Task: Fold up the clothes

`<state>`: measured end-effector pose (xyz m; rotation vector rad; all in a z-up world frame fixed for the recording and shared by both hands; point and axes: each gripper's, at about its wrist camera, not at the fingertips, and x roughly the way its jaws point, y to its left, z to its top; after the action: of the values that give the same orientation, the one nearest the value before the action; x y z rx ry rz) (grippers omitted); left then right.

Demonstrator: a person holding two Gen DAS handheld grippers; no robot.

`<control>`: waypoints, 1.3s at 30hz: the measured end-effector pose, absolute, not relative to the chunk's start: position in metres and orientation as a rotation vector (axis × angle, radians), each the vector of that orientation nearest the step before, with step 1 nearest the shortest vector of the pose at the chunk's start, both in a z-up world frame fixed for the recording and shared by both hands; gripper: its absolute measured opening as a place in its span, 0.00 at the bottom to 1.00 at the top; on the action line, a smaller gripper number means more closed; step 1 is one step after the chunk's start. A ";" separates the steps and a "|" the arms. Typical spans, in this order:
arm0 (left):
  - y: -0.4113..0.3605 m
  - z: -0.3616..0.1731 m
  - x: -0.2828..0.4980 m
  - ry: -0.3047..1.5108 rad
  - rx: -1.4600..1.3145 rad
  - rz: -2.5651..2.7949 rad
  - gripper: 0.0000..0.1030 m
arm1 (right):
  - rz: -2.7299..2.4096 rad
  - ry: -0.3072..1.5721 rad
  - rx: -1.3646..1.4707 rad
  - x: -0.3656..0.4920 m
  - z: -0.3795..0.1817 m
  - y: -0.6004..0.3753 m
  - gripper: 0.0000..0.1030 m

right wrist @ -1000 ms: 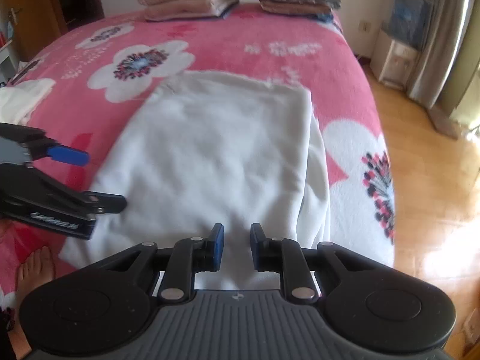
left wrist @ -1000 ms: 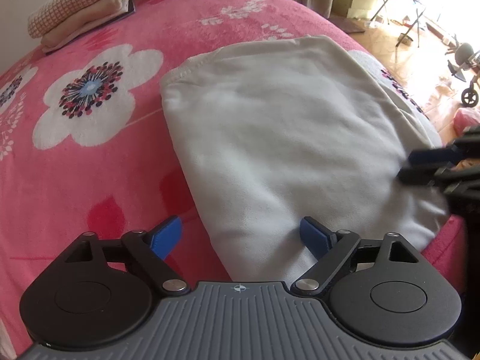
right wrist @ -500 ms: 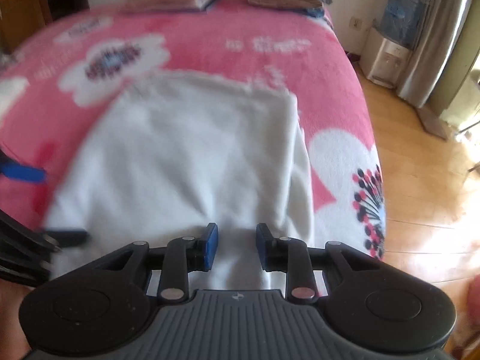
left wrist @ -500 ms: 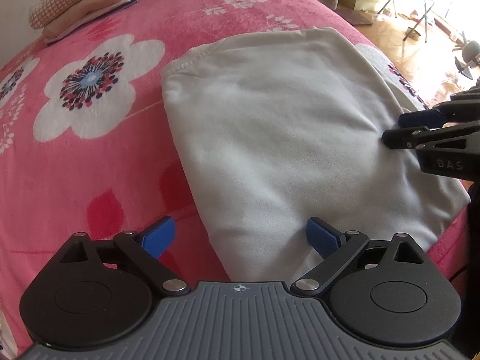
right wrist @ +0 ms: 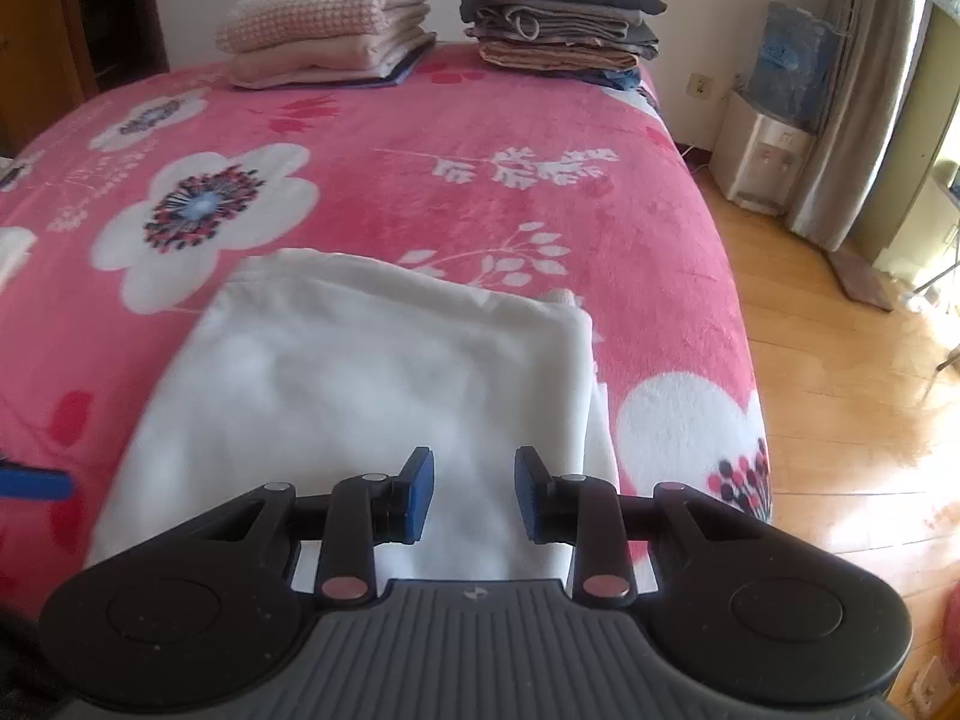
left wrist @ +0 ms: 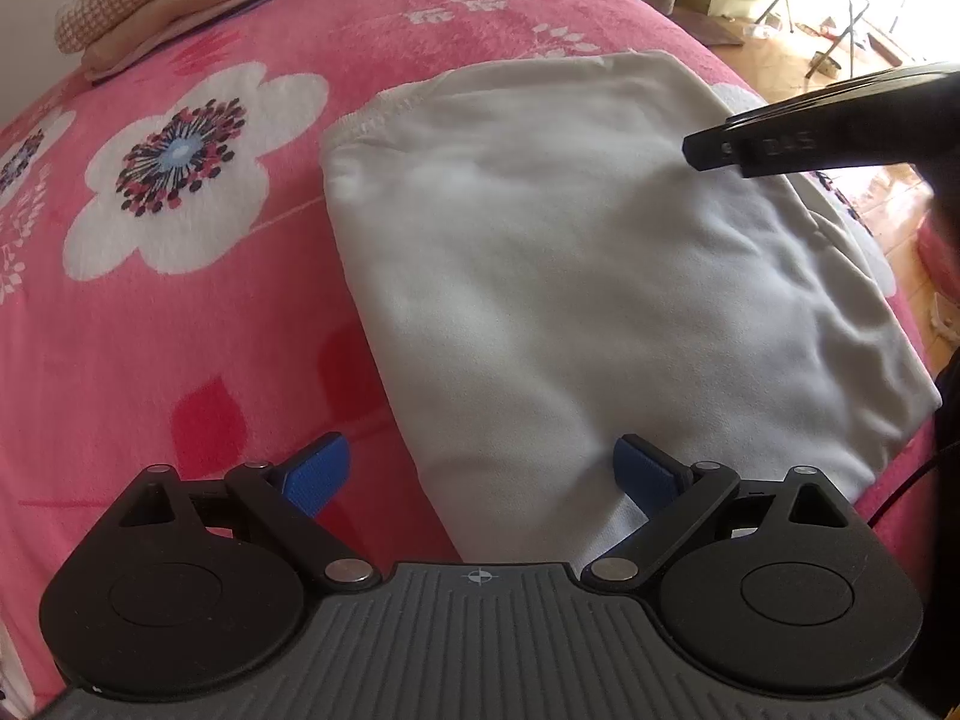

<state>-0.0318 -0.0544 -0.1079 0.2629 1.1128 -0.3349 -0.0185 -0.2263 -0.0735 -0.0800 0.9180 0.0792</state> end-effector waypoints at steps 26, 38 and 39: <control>-0.048 -0.110 -0.031 1.136 0.211 -0.331 0.95 | 0.054 0.941 -0.025 -0.002 -0.076 -0.234 0.31; -0.043 -0.114 -0.030 1.137 0.180 -0.351 0.96 | 0.013 0.942 0.133 0.026 -0.095 -0.256 0.31; -0.043 -0.115 -0.029 1.137 0.177 -0.352 0.96 | 0.012 0.944 0.146 0.027 -0.097 -0.257 0.31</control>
<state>-0.0295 -0.0425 -0.1146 0.1768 1.1373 -0.3520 0.0270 -0.2571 -0.0966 0.1461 0.9445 0.0120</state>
